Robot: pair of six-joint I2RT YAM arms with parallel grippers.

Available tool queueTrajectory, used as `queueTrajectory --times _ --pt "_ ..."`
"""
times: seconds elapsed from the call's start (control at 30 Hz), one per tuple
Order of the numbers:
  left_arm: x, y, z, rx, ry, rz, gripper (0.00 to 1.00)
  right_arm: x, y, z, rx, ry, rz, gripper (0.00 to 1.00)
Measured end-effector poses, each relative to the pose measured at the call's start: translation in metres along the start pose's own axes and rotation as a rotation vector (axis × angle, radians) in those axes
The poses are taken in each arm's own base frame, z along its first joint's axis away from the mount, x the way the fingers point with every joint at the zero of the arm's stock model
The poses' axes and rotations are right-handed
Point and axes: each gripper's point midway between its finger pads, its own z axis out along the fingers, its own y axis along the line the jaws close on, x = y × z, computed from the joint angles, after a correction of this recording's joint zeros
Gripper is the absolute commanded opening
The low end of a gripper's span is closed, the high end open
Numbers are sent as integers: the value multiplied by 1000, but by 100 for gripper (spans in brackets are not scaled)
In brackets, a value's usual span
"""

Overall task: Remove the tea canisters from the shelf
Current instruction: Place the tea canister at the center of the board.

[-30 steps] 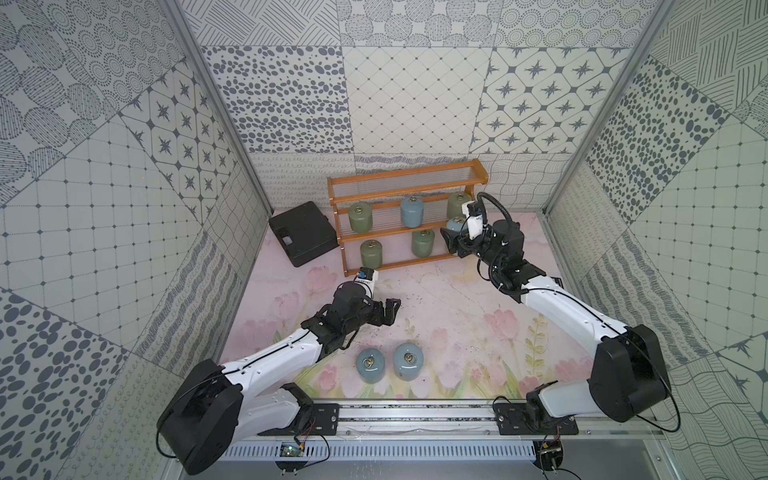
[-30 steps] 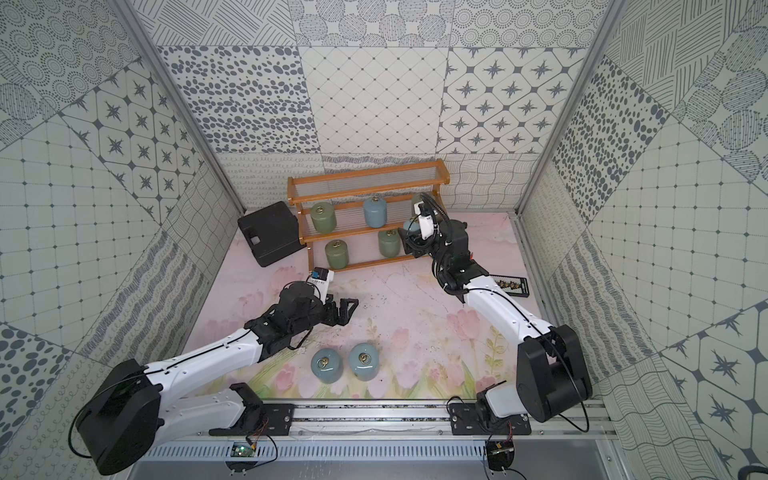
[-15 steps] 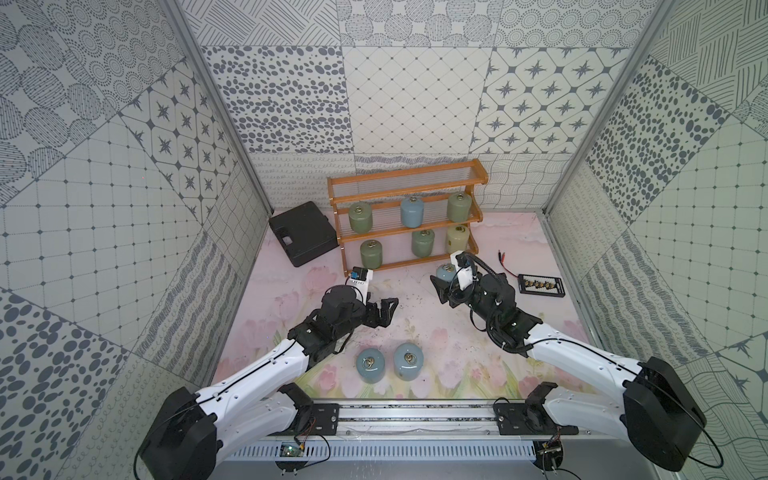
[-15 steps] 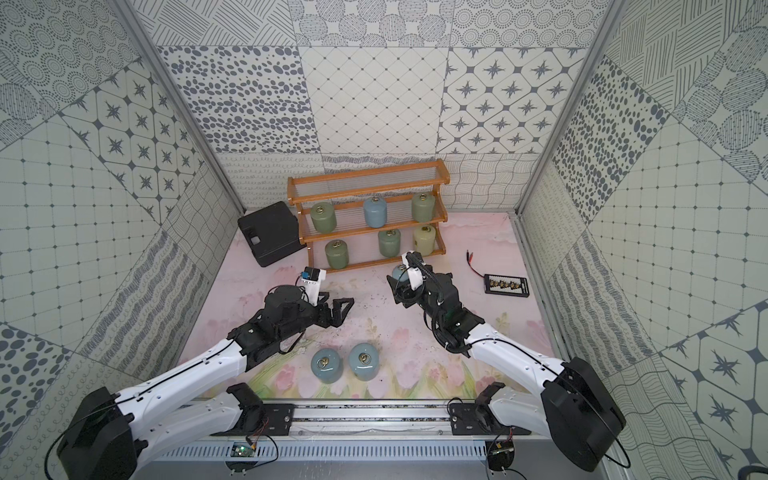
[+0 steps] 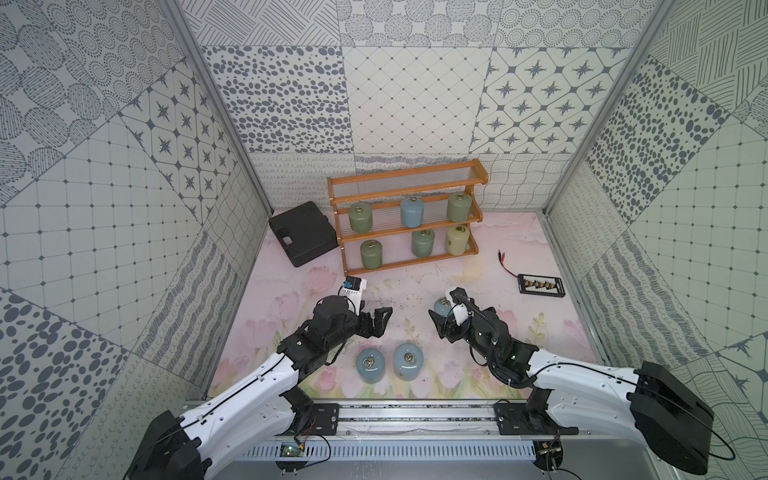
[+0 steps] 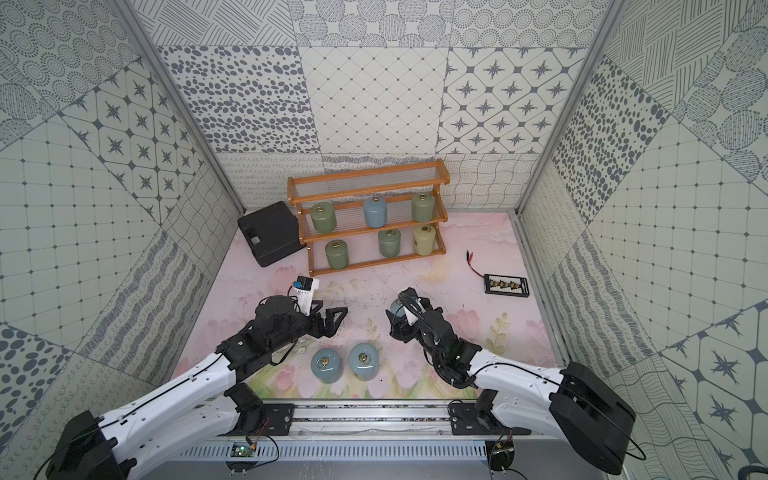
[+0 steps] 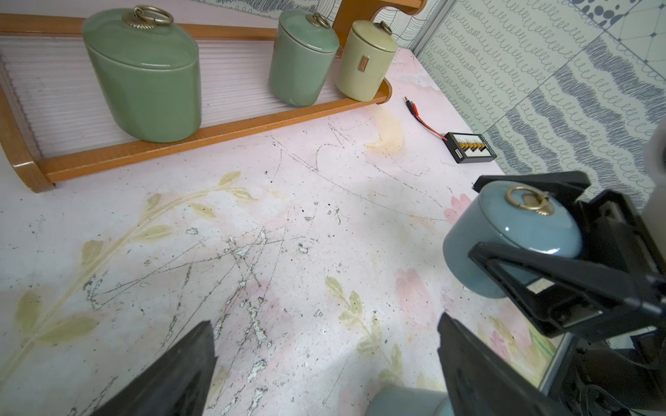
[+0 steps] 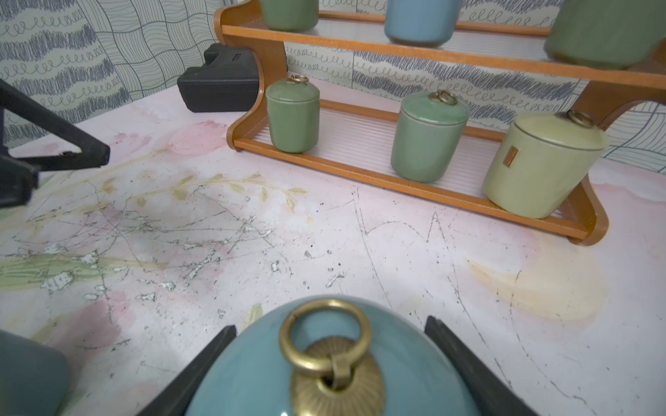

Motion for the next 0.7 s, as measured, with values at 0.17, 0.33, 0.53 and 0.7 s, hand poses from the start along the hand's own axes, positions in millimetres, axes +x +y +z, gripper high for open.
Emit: queueTrajectory --times 0.17,0.33,0.53,0.7 --pt "5 1 -2 1 6 1 100 23 8 -10 1 25 -11 72" --pt "10 -2 -3 3 19 8 100 38 14 -16 0 39 -7 72" --pt "16 -6 -2 1 33 25 100 58 19 -26 -3 61 8 72" --pt "20 -7 0 -8 44 34 100 71 29 -34 -22 73 12 72"
